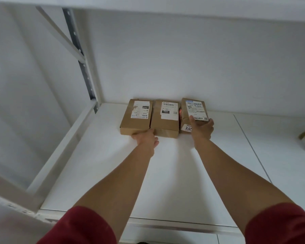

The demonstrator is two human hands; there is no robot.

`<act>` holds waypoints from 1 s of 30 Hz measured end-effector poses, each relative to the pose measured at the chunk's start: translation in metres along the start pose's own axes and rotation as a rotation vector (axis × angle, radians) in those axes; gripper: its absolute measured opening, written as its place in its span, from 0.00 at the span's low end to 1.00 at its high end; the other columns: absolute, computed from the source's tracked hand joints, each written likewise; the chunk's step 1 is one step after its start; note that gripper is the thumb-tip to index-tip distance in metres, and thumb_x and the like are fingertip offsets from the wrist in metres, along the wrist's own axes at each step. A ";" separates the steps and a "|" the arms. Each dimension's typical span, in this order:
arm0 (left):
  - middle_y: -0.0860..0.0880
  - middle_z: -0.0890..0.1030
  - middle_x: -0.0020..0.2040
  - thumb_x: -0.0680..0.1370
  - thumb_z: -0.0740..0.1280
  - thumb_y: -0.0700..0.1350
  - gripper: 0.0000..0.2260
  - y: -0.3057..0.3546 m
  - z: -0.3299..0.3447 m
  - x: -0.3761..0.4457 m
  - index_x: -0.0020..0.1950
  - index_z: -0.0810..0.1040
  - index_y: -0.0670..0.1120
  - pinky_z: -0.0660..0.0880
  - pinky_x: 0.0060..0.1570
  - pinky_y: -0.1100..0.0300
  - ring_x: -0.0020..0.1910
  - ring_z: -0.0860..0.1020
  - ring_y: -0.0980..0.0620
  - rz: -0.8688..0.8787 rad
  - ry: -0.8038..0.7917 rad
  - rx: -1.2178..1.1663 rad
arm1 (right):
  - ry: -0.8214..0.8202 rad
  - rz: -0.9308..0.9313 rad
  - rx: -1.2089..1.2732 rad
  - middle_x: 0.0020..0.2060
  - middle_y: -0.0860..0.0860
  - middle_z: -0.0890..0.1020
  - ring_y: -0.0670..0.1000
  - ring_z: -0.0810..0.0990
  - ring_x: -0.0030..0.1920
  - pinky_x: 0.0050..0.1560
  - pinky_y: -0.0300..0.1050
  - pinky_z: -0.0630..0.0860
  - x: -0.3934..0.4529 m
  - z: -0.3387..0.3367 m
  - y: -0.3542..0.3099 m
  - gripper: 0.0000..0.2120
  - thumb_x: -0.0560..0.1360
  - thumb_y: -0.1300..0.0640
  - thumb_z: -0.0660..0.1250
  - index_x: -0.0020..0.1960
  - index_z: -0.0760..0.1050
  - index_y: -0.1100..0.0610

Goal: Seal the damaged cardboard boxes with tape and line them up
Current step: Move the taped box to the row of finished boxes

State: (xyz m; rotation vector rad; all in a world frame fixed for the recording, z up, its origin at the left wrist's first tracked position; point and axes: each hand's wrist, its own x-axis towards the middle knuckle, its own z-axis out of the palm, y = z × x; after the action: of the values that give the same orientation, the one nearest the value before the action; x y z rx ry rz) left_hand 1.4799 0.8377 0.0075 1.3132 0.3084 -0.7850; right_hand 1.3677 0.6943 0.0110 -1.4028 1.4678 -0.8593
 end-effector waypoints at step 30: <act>0.43 0.74 0.62 0.79 0.61 0.46 0.09 -0.320 0.310 -0.311 0.58 0.65 0.49 0.73 0.46 0.53 0.50 0.76 0.44 0.390 -0.291 0.720 | -0.019 -0.323 -0.064 0.38 0.46 0.77 0.47 0.77 0.40 0.43 0.44 0.74 0.040 -0.493 0.145 0.08 0.77 0.61 0.64 0.56 0.75 0.55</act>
State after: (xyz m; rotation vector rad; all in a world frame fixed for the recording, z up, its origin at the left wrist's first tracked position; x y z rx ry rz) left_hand 0.9764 0.6360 0.0423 1.8211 -0.5007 -0.7624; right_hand 0.8585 0.6224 0.0442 -1.7212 1.2828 -1.0003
